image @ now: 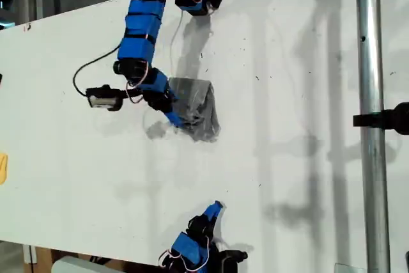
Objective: Grasp corners of a towel and fold twice.
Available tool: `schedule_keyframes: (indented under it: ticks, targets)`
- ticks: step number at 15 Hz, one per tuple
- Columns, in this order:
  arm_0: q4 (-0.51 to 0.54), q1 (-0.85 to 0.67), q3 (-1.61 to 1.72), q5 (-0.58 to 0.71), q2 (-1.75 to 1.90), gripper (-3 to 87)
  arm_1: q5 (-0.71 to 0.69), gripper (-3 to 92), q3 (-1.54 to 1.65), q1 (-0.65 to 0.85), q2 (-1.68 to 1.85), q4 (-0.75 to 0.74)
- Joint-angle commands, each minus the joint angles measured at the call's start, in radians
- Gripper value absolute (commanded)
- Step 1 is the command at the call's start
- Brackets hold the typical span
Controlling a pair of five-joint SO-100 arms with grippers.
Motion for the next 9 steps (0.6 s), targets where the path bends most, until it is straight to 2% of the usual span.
schedule_keyframes:
  ticks: [1,2,4,6,9]
  targets:
    - [-0.043,-0.031,0.005,0.006,0.009,-2.6,-0.046,36.3,0.087,0.081,0.310,-0.110]
    - [-0.041,-0.035,0.014,0.012,0.009,-2.6,-0.037,35.0,0.178,0.114,0.410,-0.133]
    - [-0.018,-0.049,0.026,0.025,0.009,-2.4,0.049,3.3,0.508,0.158,0.676,-0.196]
    - [-0.009,-0.084,0.044,0.071,0.009,-2.5,0.137,-0.3,0.887,0.163,0.988,-0.262]
    - [0.126,-0.133,0.046,0.014,0.009,-0.4,0.262,-0.3,1.448,0.137,1.566,-0.304]
